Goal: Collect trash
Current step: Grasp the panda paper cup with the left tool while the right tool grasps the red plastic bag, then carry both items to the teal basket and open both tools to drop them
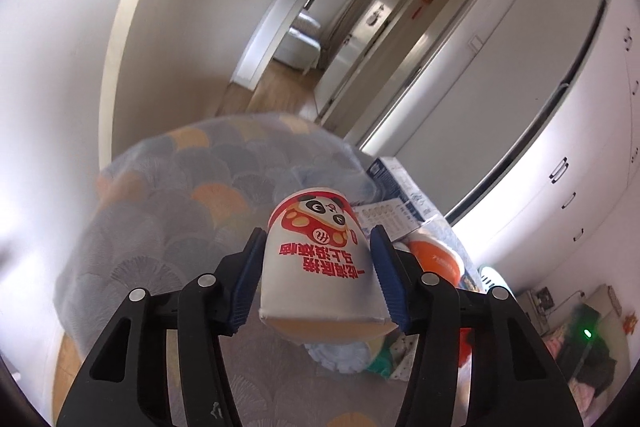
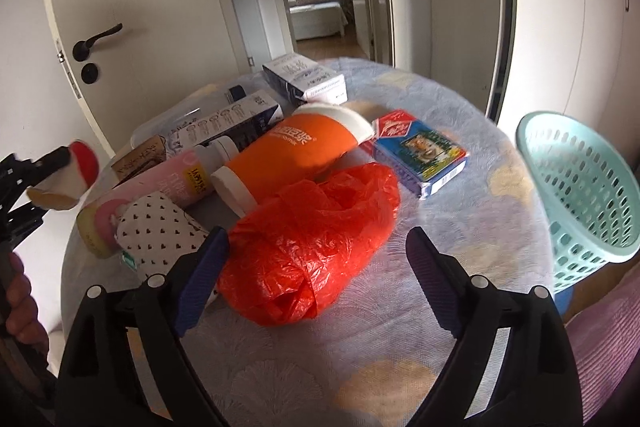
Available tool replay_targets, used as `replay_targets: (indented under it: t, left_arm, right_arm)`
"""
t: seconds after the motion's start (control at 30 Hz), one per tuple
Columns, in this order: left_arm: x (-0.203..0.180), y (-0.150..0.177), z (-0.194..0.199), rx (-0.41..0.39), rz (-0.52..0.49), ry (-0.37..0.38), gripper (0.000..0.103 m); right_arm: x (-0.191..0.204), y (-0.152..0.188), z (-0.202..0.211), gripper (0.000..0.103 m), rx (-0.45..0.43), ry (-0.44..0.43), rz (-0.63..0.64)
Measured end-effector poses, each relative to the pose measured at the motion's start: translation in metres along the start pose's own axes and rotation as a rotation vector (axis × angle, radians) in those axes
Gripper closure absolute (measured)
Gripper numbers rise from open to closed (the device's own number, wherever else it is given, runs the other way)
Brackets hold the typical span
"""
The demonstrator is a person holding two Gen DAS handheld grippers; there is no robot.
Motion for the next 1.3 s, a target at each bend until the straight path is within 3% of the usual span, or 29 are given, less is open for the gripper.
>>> replay_targets:
  t: [0.1, 0.37, 0.43, 0.67, 0.83, 1.07, 1.3]
  left_arm:
    - [-0.015, -0.002, 0.009, -0.023, -0.044, -0.004, 0.052]
    - [-0.061, 0.004, 0.004, -0.009, -0.13, 0.052, 0.052]
    - [-0.073, 0.008, -0.001, 0.001, -0.147, 0.069, 0.052]
    - [-0.129, 0.02, -0.021, 0.026, -0.229, 0.145, 0.052]
    - [-0.171, 0.031, -0.055, 0.063, -0.274, 0.204, 0.052]
    - [-0.233, 0.055, -0.129, 0.154, -0.313, 0.309, 0.052]
    - [-0.292, 0.084, -0.209, 0.243, -0.392, 0.333, 0.052]
  right_arm:
    - [0.002, 0.0, -0.009, 0.018, 0.045, -0.032, -0.01]
    - [0.009, 0.006, 0.009, 0.069, 0.001, -0.088, 0.067]
    - [0.003, 0.007, 0.02, 0.075, -0.019, -0.086, 0.056]
    - [-0.046, -0.008, 0.058, 0.077, -0.112, -0.062, -0.036]
    - [-0.099, -0.023, 0.077, 0.077, -0.174, 0.02, -0.105]
    - [-0.181, -0.038, 0.086, 0.077, -0.217, 0.154, -0.213]
    - [-0.254, -0.044, 0.072, 0.077, -0.219, 0.297, -0.313]
Point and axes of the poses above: each gripper's, at about its wrist camera, not at the fingertips, and z roughly against the way its jaws point, x to its left, y to its underside, the point moved 2 cm from there along -z, roughly the way its jaws point, and after that the axes turned 12 degrees about y, right-handed, at the moved point
